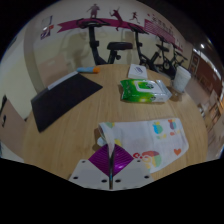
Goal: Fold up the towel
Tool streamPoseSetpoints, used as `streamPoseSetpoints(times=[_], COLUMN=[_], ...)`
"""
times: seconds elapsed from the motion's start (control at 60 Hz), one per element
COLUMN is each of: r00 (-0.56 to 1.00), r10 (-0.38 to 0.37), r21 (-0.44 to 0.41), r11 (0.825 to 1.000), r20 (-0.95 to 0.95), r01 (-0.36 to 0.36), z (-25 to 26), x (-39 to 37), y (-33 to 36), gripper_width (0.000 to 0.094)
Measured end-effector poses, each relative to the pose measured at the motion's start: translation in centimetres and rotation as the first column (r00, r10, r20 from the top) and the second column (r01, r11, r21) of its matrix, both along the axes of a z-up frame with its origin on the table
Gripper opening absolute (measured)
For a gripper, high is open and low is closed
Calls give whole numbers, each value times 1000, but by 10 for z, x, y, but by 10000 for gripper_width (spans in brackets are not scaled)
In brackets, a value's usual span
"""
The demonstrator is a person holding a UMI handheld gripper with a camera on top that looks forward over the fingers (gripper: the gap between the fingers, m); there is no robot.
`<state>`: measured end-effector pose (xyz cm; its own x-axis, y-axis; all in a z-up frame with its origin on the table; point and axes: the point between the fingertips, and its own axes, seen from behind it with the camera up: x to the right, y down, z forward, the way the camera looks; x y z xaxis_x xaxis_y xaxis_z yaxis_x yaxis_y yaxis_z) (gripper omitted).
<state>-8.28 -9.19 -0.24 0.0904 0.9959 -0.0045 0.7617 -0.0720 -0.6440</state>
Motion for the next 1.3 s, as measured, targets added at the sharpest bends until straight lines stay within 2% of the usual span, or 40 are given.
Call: streamPoseSetpoints(times=[0.15,0.317,0.483,0.6,0.75,0.8,0.95,1.0,1.15,1.3], r00=[998,987,979,977,982,984,982,981,985,986], r10=[-56,-132,-186,-208,-187,-173,-190,-191,-167,-160], r21=[-167,-226,-166,-116,-60,-67,18,18,5,29], r11=[985,968,971,973,980,982,982,981,986,986], r20=[-34,-91,-86,-41,30,32,4,-12,-53,-56], r01=[49,108,170,202,188,175,190,192,167,161], z=[49,101,93,54,2,-5,18,40,117,184], x=[-3,-8,-3,4,18,18,31,40,90,162], y=[5,69,157,203,232,233,258,260,235,202], gripper_width=[14,17,23,30,48,128,879,842,849,859])
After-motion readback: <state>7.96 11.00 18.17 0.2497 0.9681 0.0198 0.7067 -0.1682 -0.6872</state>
